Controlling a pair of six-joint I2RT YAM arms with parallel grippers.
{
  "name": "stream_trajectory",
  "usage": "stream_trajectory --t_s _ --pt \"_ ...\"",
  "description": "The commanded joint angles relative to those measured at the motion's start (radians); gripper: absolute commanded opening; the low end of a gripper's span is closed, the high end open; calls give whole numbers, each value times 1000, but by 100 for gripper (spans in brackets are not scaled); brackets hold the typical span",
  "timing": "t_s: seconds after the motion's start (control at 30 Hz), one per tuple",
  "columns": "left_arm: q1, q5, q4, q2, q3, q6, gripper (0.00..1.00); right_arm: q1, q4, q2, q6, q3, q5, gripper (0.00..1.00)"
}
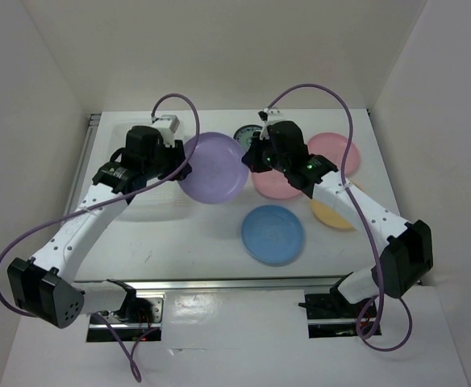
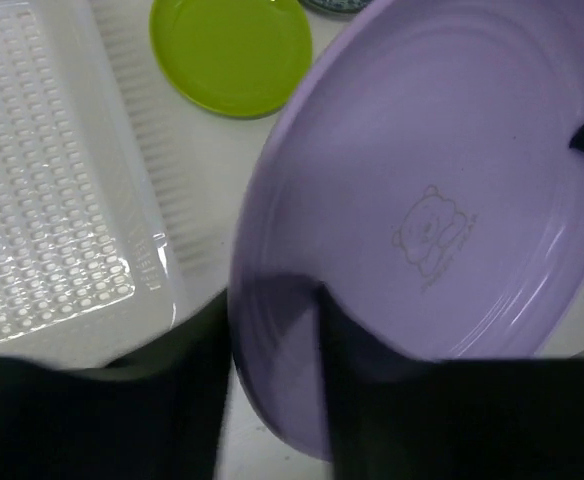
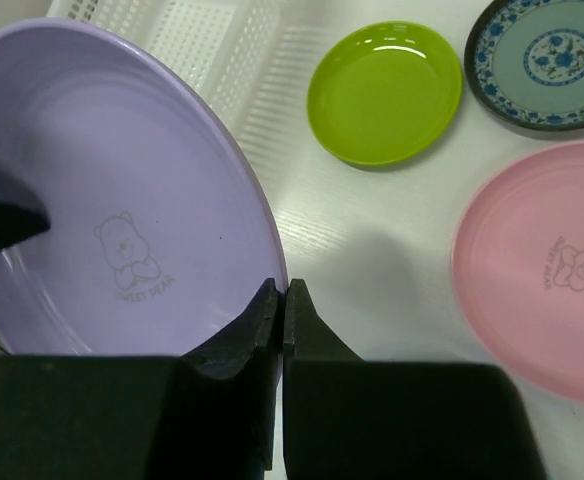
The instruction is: Place the plates into the plastic bin on the countertop
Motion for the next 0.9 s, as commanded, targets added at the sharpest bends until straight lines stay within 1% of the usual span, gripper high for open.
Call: stream_trajectory --t_s 0.0,0.03,0.07,0.1,0.13,0.17,0.2,0.23,0.27,0.3,0.33,0.37,0.4,0.43,0.47,0.5,0.57,0.6,0.63,0.67,0.7,0.8,0.87 --pt "-3 -15 30 27 40 4 28 5 78 -41 -11 -6 -71 0" --pt "-3 -24 30 27 40 -8 17 5 78 -41 -11 -6 -71 0" --pt "-3 -33 21 27 53 -19 3 5 78 -50 -11 -6 -62 0" --pt "-3 -48 21 27 53 -19 0 5 78 -50 -11 -6 -62 0" --pt "-3 -76 12 27 53 -31 0 5 78 -50 -11 -6 -53 0" --pt "6 -94 11 36 53 -43 0 5 78 -50 -20 -6 -53 7" --pt "18 -113 11 36 65 -54 0 5 78 -50 -20 -6 -42 22" --pt "32 -125 -2 36 80 -65 0 5 78 -50 -20 -6 -42 33" --pt "52 -125 -11 47 91 -83 0 5 78 -50 -20 -6 -16 36" --pt "102 -101 -25 65 115 -83 0 5 66 -38 -20 -6 -4 57" --pt "131 -101 -25 75 129 -94 0 5 65 -38 -20 -6 13 70" --pt "161 -70 -25 75 140 -94 0 5 50 -38 -11 -6 51 82" --pt "222 -70 -36 91 152 -103 0 5 41 -29 -2 -6 80 95" --pt "251 -61 -36 113 177 -103 0 5 30 -29 -1 -16 109 100" --pt "282 -49 -45 125 189 -103 0 5 30 -29 8 -16 178 100" --pt "343 -39 -45 141 204 -103 0 5 30 -29 8 -30 209 100" --pt "406 2 -59 190 234 -112 0 -48 19 -38 19 -65 243 100" --pt "467 17 -49 202 234 -128 0 -76 9 -38 58 -75 234 100" --pt "498 34 -33 214 234 -138 0 -110 9 -27 75 -96 219 100" --pt "526 80 -13 237 216 -148 0 -147 -4 -15 95 -111 199 100" --pt "575 106 31 251 202 -167 0 -226 -4 -15 135 -125 141 97" --pt "619 148 54 308 166 -204 0 -331 25 -4 172 -203 73 90" --pt "641 148 91 338 143 -226 0 -340 36 -13 172 -251 94 90"
